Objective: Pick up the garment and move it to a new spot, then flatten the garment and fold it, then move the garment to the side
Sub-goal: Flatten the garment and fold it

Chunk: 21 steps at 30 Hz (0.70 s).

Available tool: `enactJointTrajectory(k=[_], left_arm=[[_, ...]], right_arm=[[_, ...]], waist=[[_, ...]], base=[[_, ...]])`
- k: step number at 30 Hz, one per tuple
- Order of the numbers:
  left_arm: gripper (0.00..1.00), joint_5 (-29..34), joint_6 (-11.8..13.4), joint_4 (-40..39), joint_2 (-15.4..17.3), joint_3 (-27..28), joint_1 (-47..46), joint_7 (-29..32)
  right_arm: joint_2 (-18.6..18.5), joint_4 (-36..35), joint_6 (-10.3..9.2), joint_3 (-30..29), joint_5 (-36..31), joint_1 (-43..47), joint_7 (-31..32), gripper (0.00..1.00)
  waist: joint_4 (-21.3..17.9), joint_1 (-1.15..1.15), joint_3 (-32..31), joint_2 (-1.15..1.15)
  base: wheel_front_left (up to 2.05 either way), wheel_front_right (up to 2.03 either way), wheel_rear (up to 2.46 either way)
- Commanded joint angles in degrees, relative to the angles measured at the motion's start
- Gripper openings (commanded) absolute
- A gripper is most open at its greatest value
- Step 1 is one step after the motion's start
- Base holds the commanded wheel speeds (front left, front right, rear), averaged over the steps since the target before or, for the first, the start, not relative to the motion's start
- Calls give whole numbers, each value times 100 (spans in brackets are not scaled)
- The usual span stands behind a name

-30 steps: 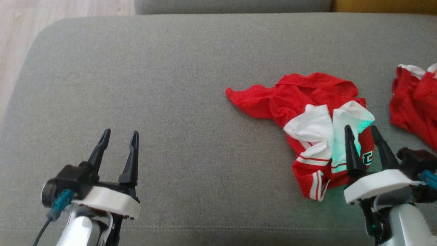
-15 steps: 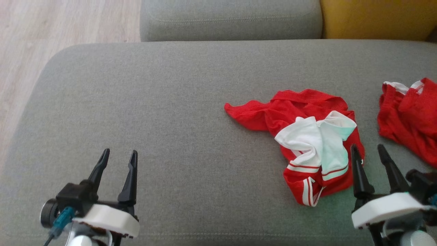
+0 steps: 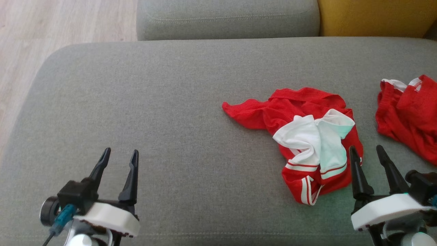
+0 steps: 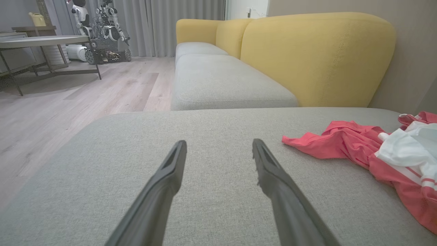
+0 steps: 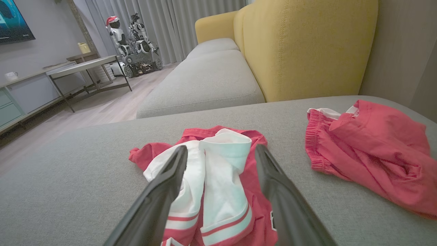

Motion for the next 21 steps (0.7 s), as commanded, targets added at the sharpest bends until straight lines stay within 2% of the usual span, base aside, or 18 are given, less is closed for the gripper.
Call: enactJointTrajectory(k=[1, 5, 10, 11, 16, 21], left_arm=[[100, 55, -3, -191, 111, 189, -365, 24], [100, 59, -158, -186, 4, 10, -840, 119], [100, 29, -535, 141, -308, -375, -1917, 411], [100, 29, -535, 141, -308, -375, -1917, 411], [100, -70, -937, 958, -682, -779, -2989, 776], [100, -237, -1143, 2127, -892, -1052, -3921, 978]], right_arm=[[-34, -243, -4, 143, -24, -196, 3, 100], [-34, -314, -4, 140, -37, -290, 17, 100], [-34, -381, -4, 253, -76, -588, 53, 100], [-34, -381, -4, 253, -76, -588, 53, 100], [-34, -345, -4, 441, -52, -898, 0, 100], [-34, -239, -4, 617, 39, -1090, -117, 100]], waist=[[-4, 0, 33, 0], [-10, 0, 286, 0], [-168, 0, 707, 0], [-168, 0, 707, 0], [-483, 0, 1099, 0], [-849, 0, 1424, 0]], base=[[0, 0, 0], [0, 0, 0], [0, 0, 0], [0, 0, 0], [0, 0, 0], [0, 0, 0]])
